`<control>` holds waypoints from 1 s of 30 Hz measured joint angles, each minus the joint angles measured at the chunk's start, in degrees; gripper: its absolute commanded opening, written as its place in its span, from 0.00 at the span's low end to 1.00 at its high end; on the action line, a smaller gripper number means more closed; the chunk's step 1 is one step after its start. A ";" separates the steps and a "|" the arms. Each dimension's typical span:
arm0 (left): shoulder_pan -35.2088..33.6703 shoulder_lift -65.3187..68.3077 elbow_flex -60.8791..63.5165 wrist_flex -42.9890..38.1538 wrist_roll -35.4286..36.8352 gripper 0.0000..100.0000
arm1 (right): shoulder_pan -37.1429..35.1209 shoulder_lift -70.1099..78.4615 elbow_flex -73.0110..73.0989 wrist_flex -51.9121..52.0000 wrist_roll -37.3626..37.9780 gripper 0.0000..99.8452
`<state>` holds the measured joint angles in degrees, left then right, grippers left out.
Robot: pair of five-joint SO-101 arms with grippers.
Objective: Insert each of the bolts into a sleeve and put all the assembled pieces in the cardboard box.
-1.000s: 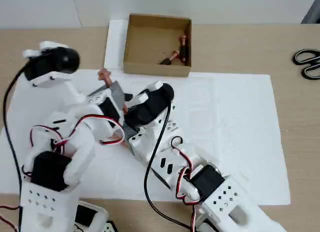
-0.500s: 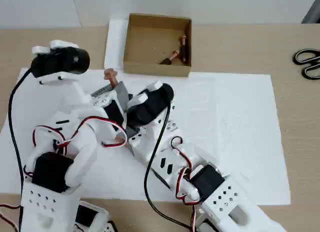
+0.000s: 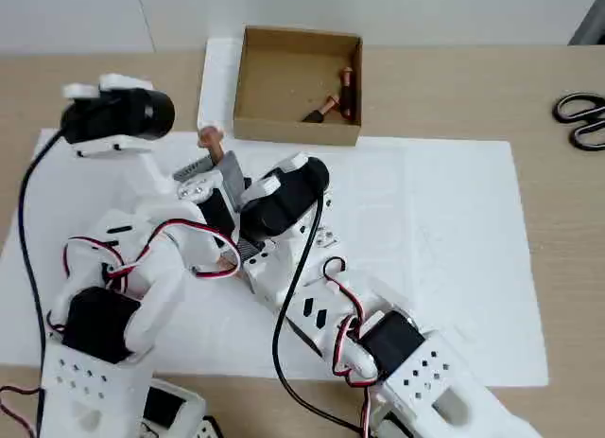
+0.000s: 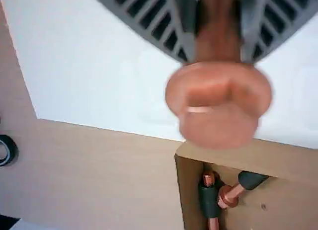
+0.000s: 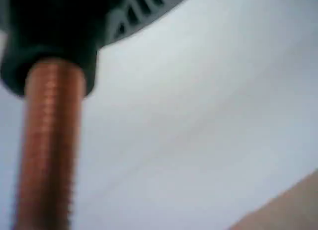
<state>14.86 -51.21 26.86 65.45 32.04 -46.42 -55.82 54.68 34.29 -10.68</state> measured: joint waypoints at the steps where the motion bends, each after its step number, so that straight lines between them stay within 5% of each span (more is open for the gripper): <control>1: 0.00 0.00 0.70 0.00 0.00 0.01 | 0.00 0.00 0.18 0.26 0.00 0.00; 18: 1.14 -0.26 2.55 1.93 -0.18 0.01 | -0.09 -0.26 0.35 0.35 0.00 0.00; 30: 4.31 -0.18 3.08 3.43 0.00 0.29 | 1.76 -0.35 0.35 0.35 0.00 0.00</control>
<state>19.16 -51.38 29.93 68.88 32.04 -44.66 -56.18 55.03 34.64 -10.68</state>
